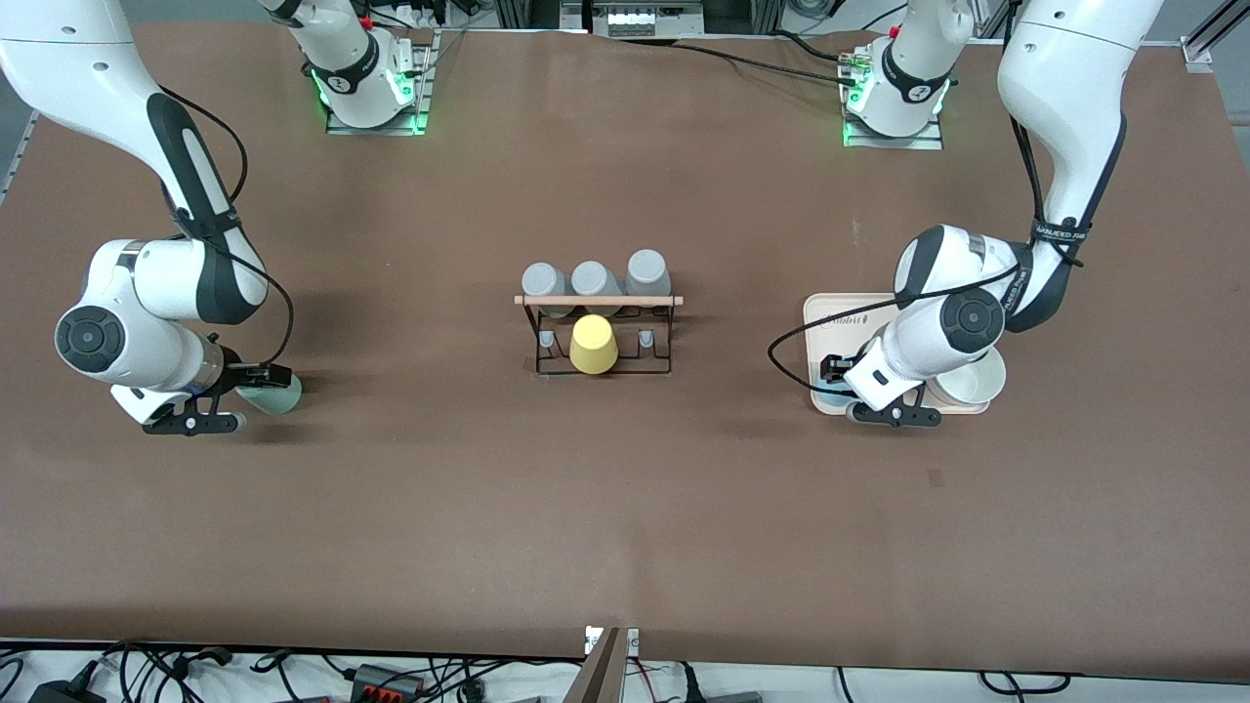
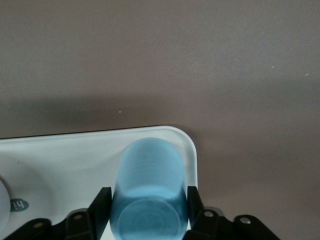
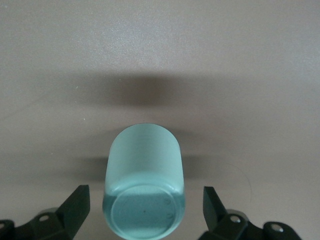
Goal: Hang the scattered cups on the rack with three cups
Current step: 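Carry the blue cup to a rack peg with the left gripper, then open the left gripper while the right gripper carries the teal cup, then hang the teal cup with the right gripper while the left gripper withdraws, then open the right gripper and withdraw it from the teal cup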
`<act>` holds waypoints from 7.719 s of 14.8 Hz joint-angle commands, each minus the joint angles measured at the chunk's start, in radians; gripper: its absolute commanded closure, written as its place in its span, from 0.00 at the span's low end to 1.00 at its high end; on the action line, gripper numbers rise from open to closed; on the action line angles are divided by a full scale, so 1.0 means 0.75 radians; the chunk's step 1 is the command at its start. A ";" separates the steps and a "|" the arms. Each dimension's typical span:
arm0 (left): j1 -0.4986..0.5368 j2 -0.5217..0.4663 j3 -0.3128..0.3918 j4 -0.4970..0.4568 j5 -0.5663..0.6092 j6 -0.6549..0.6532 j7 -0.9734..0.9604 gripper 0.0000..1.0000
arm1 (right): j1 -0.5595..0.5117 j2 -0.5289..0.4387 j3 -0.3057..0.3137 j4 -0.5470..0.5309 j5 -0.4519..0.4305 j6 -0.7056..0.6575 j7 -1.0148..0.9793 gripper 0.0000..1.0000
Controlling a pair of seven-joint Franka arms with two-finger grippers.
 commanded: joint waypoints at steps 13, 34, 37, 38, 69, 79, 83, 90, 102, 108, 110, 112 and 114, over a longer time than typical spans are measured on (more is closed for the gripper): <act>-0.218 0.036 -0.034 0.544 -0.326 -0.494 -0.723 0.99 | -0.013 -0.043 0.026 0.029 -0.002 -0.046 -0.026 0.55; -0.510 0.186 -0.023 0.671 -0.367 -0.308 -1.229 0.98 | 0.032 -0.105 0.202 0.544 0.186 -0.724 0.117 0.55; -0.547 0.210 -0.023 0.671 -0.233 -0.308 -1.218 0.95 | 0.083 -0.111 0.202 0.544 0.186 -0.724 0.227 0.55; -0.547 0.214 -0.023 0.671 -0.211 -0.308 -1.210 0.90 | 0.105 -0.111 0.202 0.546 0.188 -0.724 0.266 0.55; 0.075 -0.591 0.005 0.398 -0.002 -1.033 0.017 0.00 | 0.801 0.202 0.200 0.775 0.167 -0.617 1.158 0.55; -0.025 -0.725 0.245 0.193 -0.084 -0.897 0.238 0.00 | 0.791 0.143 0.188 0.788 0.135 -0.636 1.156 0.54; -0.027 -0.718 0.243 0.231 -0.082 -0.901 0.232 0.00 | 0.786 0.110 0.188 0.784 0.133 -0.640 1.158 0.54; -0.023 -0.696 0.245 0.281 -0.084 -0.891 0.230 0.00 | 0.791 0.128 0.188 0.751 0.106 -0.632 1.172 0.54; 0.013 -0.694 0.251 0.270 -0.098 -0.899 0.232 0.00 | 0.801 0.239 0.190 0.730 0.110 -0.558 1.170 0.51; 0.013 -0.696 0.245 0.270 -0.098 -0.903 0.232 0.00 | 0.774 0.219 0.192 0.757 0.122 -0.568 1.134 0.00; 0.013 -0.694 0.245 0.268 -0.098 -0.903 0.234 0.00 | 0.770 0.161 0.190 0.775 0.114 -0.570 1.109 0.00; 0.016 -0.694 0.247 0.268 -0.098 -0.905 0.234 0.00 | 0.721 0.116 0.178 0.796 0.110 -0.599 1.101 0.00; 0.013 -0.696 0.245 0.268 -0.098 -0.907 0.232 0.00 | 0.603 0.047 0.188 0.839 0.114 -0.656 1.093 0.00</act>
